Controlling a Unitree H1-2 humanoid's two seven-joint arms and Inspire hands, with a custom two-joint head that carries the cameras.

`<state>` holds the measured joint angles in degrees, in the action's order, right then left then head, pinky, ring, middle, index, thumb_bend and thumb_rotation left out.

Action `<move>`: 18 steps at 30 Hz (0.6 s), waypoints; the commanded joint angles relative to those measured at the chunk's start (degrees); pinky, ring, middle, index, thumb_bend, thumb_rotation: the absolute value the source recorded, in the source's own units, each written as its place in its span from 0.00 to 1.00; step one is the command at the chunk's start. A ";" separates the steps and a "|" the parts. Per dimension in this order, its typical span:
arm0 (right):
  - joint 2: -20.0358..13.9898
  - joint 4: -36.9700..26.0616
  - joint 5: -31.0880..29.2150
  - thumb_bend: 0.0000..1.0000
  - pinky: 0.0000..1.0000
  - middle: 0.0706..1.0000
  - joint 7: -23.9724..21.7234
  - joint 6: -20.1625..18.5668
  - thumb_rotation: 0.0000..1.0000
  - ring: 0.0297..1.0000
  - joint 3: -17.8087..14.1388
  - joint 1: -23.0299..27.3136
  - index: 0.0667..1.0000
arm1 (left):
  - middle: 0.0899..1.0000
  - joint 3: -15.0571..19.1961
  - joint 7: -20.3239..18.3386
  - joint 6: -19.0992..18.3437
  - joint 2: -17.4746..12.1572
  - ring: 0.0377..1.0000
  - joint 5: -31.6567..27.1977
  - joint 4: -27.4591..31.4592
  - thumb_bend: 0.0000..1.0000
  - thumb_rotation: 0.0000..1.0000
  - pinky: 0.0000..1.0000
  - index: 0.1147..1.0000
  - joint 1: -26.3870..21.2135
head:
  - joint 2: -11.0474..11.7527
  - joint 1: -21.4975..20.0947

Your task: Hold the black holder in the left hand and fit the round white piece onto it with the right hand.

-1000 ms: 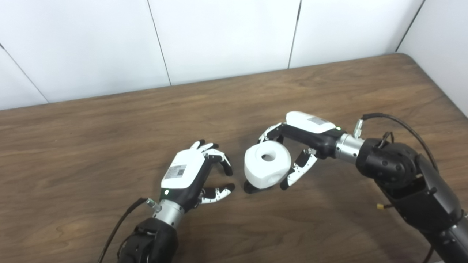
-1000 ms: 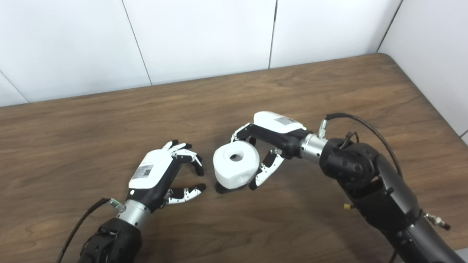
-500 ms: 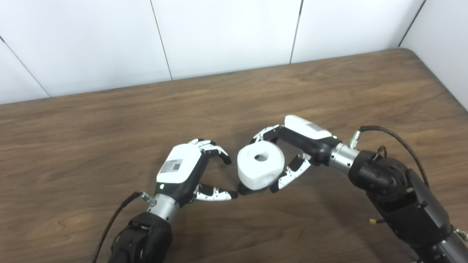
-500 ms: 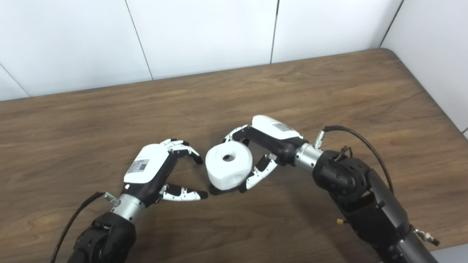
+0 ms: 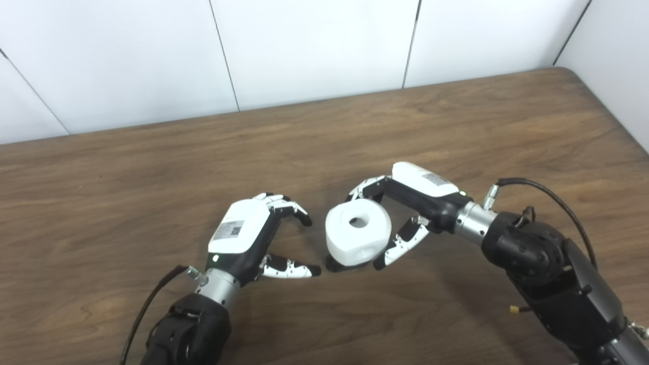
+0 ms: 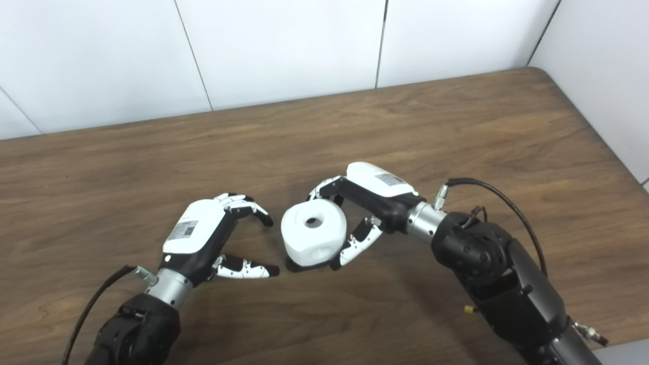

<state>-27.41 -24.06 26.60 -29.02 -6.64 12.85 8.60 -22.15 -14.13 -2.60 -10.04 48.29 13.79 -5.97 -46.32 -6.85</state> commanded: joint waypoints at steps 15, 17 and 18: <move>0.79 -4.65 2.14 0.86 0.62 0.72 0.17 -1.05 0.15 0.70 -0.80 3.46 0.69 | 0.77 1.53 1.42 2.22 -1.09 0.83 -1.34 0.74 1.00 0.27 0.86 0.66 -2.50 | 0.39 -0.88; 0.98 -4.83 2.53 0.87 0.60 0.73 0.57 -0.66 0.15 0.70 -0.88 3.43 0.72 | 0.78 1.99 0.94 1.91 -1.20 0.83 -1.88 0.97 1.00 0.26 0.86 0.68 -2.73 | 0.45 -0.99; 1.08 -4.87 2.65 0.88 0.60 0.74 0.73 -0.51 0.15 0.70 -0.90 3.43 0.73 | 0.78 2.16 0.79 1.86 -1.28 0.84 -2.06 1.03 1.00 0.26 0.86 0.69 -2.82 | 0.46 -1.00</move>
<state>-26.56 -26.87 29.07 -29.45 -7.77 12.63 10.65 -20.67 -14.14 -1.54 -10.85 46.87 13.78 -6.82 -45.79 -7.82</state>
